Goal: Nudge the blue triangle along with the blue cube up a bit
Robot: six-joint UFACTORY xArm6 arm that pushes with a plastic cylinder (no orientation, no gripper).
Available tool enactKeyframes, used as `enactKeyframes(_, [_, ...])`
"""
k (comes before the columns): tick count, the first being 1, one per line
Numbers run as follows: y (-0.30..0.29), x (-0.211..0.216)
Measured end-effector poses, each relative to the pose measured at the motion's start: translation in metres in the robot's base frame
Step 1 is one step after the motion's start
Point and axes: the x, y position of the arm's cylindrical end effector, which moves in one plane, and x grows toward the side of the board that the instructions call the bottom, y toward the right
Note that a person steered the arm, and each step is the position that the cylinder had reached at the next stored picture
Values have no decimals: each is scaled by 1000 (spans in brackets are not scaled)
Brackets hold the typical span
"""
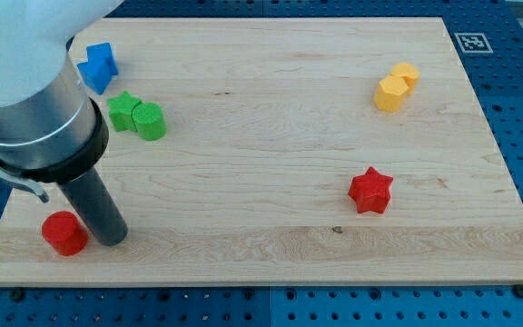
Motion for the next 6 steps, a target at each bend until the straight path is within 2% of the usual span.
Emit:
enactKeyframes(4, [-1, -102])
enactKeyframes(6, [-50, -114])
